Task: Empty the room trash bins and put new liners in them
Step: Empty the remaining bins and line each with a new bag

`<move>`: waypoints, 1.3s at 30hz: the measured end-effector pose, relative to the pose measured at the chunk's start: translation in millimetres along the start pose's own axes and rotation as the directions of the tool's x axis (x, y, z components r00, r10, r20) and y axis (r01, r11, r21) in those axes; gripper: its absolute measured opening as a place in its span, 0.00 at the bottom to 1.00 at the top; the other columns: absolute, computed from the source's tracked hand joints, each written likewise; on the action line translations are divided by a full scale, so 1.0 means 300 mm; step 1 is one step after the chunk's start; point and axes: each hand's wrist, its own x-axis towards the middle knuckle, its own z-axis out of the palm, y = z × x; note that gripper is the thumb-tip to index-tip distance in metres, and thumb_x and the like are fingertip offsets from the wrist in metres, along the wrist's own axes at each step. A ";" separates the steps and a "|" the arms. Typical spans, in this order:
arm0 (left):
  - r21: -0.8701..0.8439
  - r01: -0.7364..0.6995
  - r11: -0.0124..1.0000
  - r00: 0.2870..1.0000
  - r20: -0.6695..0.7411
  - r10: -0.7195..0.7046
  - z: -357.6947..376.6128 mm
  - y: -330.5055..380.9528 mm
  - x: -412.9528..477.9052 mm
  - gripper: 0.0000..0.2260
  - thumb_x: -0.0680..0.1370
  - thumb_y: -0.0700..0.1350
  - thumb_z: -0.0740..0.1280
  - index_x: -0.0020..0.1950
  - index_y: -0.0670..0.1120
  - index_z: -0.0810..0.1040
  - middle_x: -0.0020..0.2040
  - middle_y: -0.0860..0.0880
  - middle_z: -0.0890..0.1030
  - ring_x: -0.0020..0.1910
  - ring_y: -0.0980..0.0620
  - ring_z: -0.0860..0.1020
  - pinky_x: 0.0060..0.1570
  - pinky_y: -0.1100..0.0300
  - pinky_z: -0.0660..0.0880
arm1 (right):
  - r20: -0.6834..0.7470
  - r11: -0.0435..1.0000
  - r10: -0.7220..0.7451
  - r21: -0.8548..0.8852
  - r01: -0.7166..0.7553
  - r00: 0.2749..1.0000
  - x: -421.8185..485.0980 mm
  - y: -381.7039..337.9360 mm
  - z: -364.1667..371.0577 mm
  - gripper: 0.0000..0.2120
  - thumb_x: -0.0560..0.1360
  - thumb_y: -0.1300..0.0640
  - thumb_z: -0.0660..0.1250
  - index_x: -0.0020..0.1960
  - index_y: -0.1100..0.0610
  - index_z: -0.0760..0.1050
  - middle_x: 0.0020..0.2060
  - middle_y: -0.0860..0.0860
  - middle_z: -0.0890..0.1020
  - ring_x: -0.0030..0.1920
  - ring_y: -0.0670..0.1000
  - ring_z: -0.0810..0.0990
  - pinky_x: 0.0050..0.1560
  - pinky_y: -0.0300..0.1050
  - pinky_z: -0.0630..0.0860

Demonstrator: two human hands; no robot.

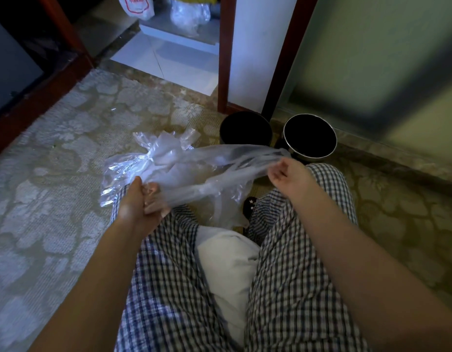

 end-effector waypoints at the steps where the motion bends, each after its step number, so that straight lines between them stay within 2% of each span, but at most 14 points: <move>1: -0.016 -0.006 1.000 1.000 -0.013 0.006 0.004 0.006 0.001 0.26 0.84 0.54 0.47 0.30 0.46 0.69 0.17 0.55 0.68 0.14 0.58 0.65 0.17 0.69 0.67 | -0.010 1.000 -0.014 0.005 0.015 1.000 0.003 -0.027 0.011 0.10 0.80 0.66 0.56 0.40 0.61 0.69 0.34 0.54 0.70 0.31 0.47 0.69 0.25 0.37 0.75; 3: -0.037 0.007 0.999 1.000 0.000 -0.007 0.010 0.016 0.014 0.26 0.84 0.55 0.47 0.28 0.48 0.67 0.17 0.54 0.64 0.12 0.58 0.57 0.19 0.71 0.67 | -0.067 0.999 -0.043 -0.012 0.042 0.997 0.005 -0.089 0.026 0.09 0.79 0.67 0.55 0.42 0.62 0.70 0.35 0.55 0.72 0.36 0.49 0.74 0.33 0.41 0.78; 6: -0.014 0.054 0.998 0.998 0.016 -0.054 0.040 0.033 0.044 0.22 0.83 0.56 0.47 0.31 0.49 0.61 0.17 0.53 0.62 0.13 0.58 0.53 0.19 0.71 0.63 | -0.124 0.990 -0.103 -0.108 0.089 0.987 0.024 -0.176 0.025 0.11 0.79 0.66 0.59 0.61 0.63 0.70 0.45 0.56 0.76 0.57 0.53 0.77 0.54 0.44 0.76; 8: 0.030 0.072 0.997 0.996 0.041 -0.073 0.082 0.040 0.063 0.25 0.83 0.57 0.48 0.28 0.49 0.62 0.17 0.53 0.60 0.13 0.58 0.53 0.19 0.68 0.58 | -0.110 0.895 -0.200 -0.425 0.136 0.974 0.047 -0.211 0.030 0.18 0.79 0.65 0.58 0.69 0.60 0.65 0.58 0.57 0.75 0.63 0.56 0.73 0.61 0.46 0.73; 10: 0.104 0.062 0.993 0.996 0.064 -0.069 0.139 0.043 0.071 0.26 0.83 0.57 0.49 0.28 0.48 0.64 0.18 0.54 0.59 0.14 0.58 0.54 0.19 0.67 0.55 | -0.038 0.575 -0.411 -0.786 0.227 0.911 0.066 -0.220 0.039 0.22 0.78 0.62 0.60 0.71 0.56 0.63 0.66 0.57 0.70 0.64 0.57 0.71 0.62 0.49 0.71; 12: 0.248 0.016 0.969 0.998 0.051 -0.029 0.201 0.039 0.072 0.24 0.83 0.55 0.50 0.32 0.45 0.68 0.22 0.51 0.63 0.15 0.57 0.57 0.19 0.70 0.59 | 0.253 0.131 -0.536 -0.917 0.376 0.806 0.064 -0.212 0.071 0.24 0.76 0.57 0.64 0.72 0.55 0.64 0.68 0.55 0.69 0.66 0.56 0.70 0.65 0.51 0.69; 15: 0.430 -0.008 0.903 0.996 0.081 -0.030 0.274 0.027 0.072 0.24 0.83 0.54 0.50 0.35 0.43 0.71 0.29 0.47 0.68 0.24 0.52 0.67 0.19 0.68 0.68 | 0.647 -0.397 -0.189 -0.739 0.545 0.739 0.085 -0.147 0.138 0.37 0.72 0.46 0.70 0.75 0.54 0.59 0.73 0.53 0.63 0.74 0.56 0.59 0.72 0.55 0.60; 18: 0.445 0.017 0.896 0.981 0.167 -0.101 0.303 0.028 0.081 0.25 0.83 0.54 0.50 0.33 0.42 0.72 0.22 0.49 0.71 0.16 0.54 0.69 0.18 0.69 0.68 | 0.588 -0.569 0.074 -0.638 0.519 0.805 0.154 -0.054 0.177 0.45 0.71 0.37 0.68 0.78 0.51 0.49 0.77 0.51 0.52 0.77 0.55 0.47 0.74 0.57 0.48; 20: 0.421 0.019 0.907 0.977 0.183 -0.106 0.297 0.047 0.098 0.25 0.83 0.53 0.51 0.32 0.41 0.72 0.20 0.49 0.71 0.13 0.56 0.67 0.17 0.70 0.67 | 0.580 -0.567 0.051 -0.653 0.502 0.813 0.227 -0.018 0.180 0.32 0.74 0.41 0.66 0.74 0.51 0.61 0.75 0.53 0.60 0.76 0.56 0.53 0.73 0.56 0.50; 22: 0.411 0.009 0.912 0.980 0.177 -0.089 0.272 0.083 0.133 0.26 0.83 0.52 0.51 0.31 0.41 0.74 0.18 0.51 0.67 0.12 0.58 0.63 0.15 0.73 0.61 | 0.614 -0.465 -0.033 -0.708 0.531 0.789 0.282 -0.014 0.180 0.11 0.79 0.50 0.62 0.54 0.57 0.76 0.58 0.56 0.77 0.61 0.57 0.73 0.62 0.51 0.64; 24: 0.450 -0.027 0.893 0.990 0.138 -0.039 0.241 0.125 0.183 0.25 0.83 0.51 0.51 0.30 0.43 0.74 0.17 0.54 0.61 0.13 0.60 0.57 0.12 0.72 0.53 | 0.555 -0.223 -0.046 -0.816 0.533 0.831 0.326 -0.046 0.184 0.14 0.80 0.56 0.59 0.44 0.65 0.77 0.41 0.59 0.79 0.43 0.56 0.77 0.47 0.46 0.70; 26: 0.510 -0.080 0.856 0.996 0.064 0.055 0.215 0.160 0.244 0.22 0.84 0.49 0.51 0.33 0.43 0.70 0.18 0.55 0.59 0.14 0.61 0.56 0.13 0.69 0.51 | 0.530 0.007 -0.005 -0.848 0.530 0.848 0.348 -0.112 0.187 0.15 0.80 0.59 0.58 0.38 0.62 0.76 0.36 0.57 0.79 0.37 0.53 0.79 0.42 0.45 0.75; 32: 0.539 -0.085 0.838 0.952 -0.203 0.227 0.250 0.207 0.422 0.18 0.83 0.48 0.54 0.34 0.47 0.66 0.16 0.55 0.64 0.14 0.60 0.62 0.27 0.64 0.63 | 0.477 0.079 -0.074 -0.873 0.482 0.876 0.404 -0.308 0.201 0.16 0.81 0.60 0.57 0.37 0.61 0.73 0.29 0.56 0.76 0.29 0.50 0.74 0.26 0.30 0.70; 39: 0.424 -0.163 0.891 0.934 -0.224 0.278 0.430 0.219 0.569 0.14 0.81 0.43 0.55 0.35 0.44 0.66 0.31 0.47 0.73 0.21 0.58 0.75 0.27 0.64 0.73 | 0.203 0.379 -0.418 -0.847 0.373 0.885 0.516 -0.394 0.183 0.14 0.79 0.58 0.58 0.36 0.57 0.74 0.28 0.53 0.72 0.30 0.51 0.70 0.36 0.46 0.70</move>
